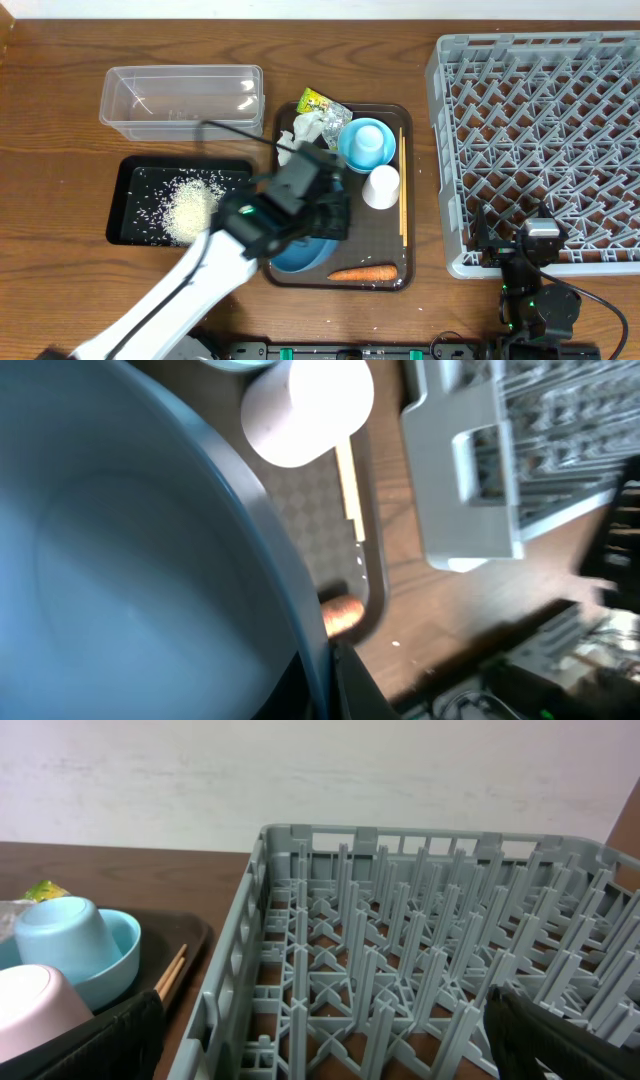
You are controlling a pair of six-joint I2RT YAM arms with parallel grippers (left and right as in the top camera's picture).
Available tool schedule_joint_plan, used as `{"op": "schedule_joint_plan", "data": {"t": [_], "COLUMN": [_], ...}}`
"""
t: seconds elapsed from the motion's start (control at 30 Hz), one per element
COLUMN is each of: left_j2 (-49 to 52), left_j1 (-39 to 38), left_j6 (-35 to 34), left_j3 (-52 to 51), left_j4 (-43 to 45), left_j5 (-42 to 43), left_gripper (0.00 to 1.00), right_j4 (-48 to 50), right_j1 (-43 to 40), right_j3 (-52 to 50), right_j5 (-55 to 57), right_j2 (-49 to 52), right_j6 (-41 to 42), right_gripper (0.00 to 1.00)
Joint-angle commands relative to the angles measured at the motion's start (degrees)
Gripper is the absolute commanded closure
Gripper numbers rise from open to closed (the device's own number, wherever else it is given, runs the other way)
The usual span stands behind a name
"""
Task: Sort waste into correct bins and load items into the dishwasher rack
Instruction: 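Carry the emptied bowl back and set it on the brown tray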
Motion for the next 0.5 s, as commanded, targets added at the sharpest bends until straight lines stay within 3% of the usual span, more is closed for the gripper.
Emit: {"op": "schedule_joint_plan", "data": {"t": [0.0,0.37,0.47], "left_j2": [4.5,14.3,15.2], "left_j1": [-2.5,-4.2,-4.2], "left_j6": [-1.4,-2.8,-2.8], "left_j3": [-0.3,-0.3,-0.3], "left_j4": [2.6,7.0,6.9], "left_j5": [-4.0,-4.0,-4.0], "left_gripper": [0.94,0.94,0.84], "right_j4": [0.0,0.0,0.0], "right_j1": [-0.6,-0.6,-0.6], "right_j3": [-0.2,-0.2,-0.2], "right_j5": [0.2,0.2,0.2], "right_j2": [-0.3,-0.3,-0.3], "right_j6": [0.8,0.8,0.8], "right_gripper": [0.01,0.01,0.01]}}
